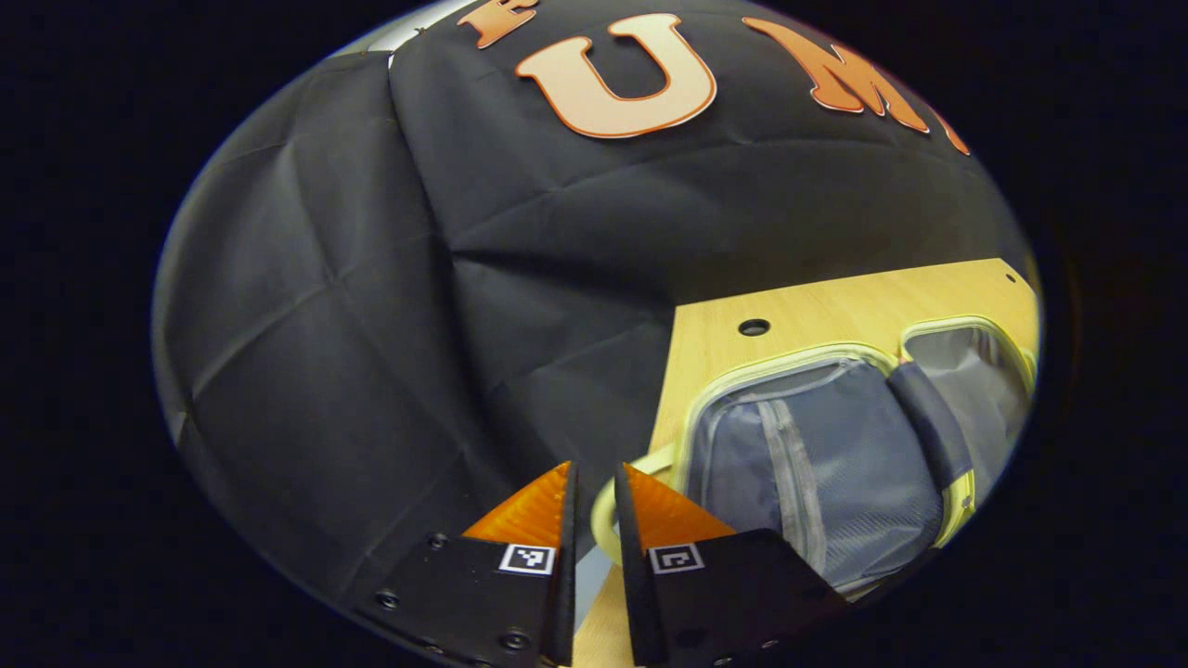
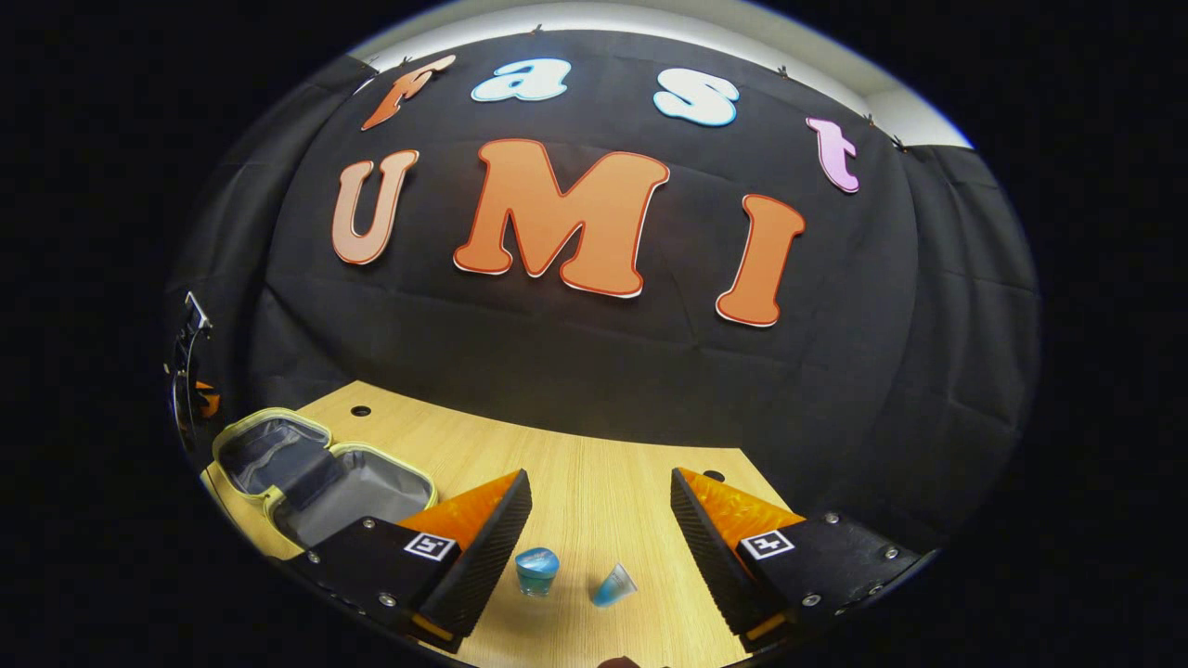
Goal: First open the suitcase, pack the skin care products into it, and then close the suitcase.
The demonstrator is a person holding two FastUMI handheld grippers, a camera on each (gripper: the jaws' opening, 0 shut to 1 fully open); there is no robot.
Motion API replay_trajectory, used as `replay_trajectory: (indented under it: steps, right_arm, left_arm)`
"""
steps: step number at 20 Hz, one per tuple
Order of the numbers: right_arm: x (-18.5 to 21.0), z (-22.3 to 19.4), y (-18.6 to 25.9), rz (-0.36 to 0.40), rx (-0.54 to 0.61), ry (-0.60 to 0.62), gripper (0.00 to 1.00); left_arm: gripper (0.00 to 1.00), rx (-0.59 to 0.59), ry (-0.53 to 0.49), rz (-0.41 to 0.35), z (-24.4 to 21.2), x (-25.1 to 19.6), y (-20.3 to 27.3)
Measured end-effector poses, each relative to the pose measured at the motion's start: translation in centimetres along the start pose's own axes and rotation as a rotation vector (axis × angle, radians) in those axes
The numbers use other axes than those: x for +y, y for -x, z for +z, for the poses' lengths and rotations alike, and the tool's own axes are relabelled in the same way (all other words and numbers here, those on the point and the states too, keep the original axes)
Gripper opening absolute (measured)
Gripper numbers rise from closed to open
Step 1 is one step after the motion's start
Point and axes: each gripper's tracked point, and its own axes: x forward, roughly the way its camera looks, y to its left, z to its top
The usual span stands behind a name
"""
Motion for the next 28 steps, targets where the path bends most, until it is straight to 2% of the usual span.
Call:
replay_trajectory:
  steps: [1,6,9,10,11,16,17,19,28]
  right_arm:
    - [-0.1,-0.1,-0.1,0.003,-0.003,0.003,0.96]
    - [-0.9,-1.0,0.2,0.017,-0.010,0.013,0.96]
    - [-1.6,-2.0,0.4,0.030,-0.006,0.020,0.96]
    - [-1.9,-2.4,0.5,0.032,-0.004,0.020,0.96]
    - [-2.3,-2.7,0.6,0.038,-0.002,0.016,0.96]
    - [-4.4,-4.2,1.0,0.074,0.009,-0.003,0.96]
    - [-4.8,-4.5,1.1,0.081,0.013,-0.006,0.96]
    - [-5.6,-5.1,1.0,0.100,0.026,-0.018,0.96]
    - [-8.4,-7.8,1.1,0.193,0.055,-0.002,0.95]
  left_arm:
    - [0.34,-0.021,-0.007,0.003,0.8,-0.5,0.5]
    - [0.87,-0.161,0.030,-0.076,6.8,-6.6,4.7]
    - [0.94,-0.252,0.021,-0.152,10.7,-11.8,8.6]
    - [1.00,-0.277,0.020,-0.175,11.7,-13.7,9.8]
    - [0.98,-0.302,0.022,-0.201,12.8,-15.7,10.8]
    - [1.00,-0.383,0.003,-0.345,16.3,-26.9,17.3]
    - [0.98,-0.380,-0.004,-0.382,16.1,-29.3,18.3]
    - [1.00,-0.377,-0.023,-0.434,15.7,-33.6,20.0]
    - [0.98,-0.340,-0.044,-0.565,13.3,-49.3,25.3]
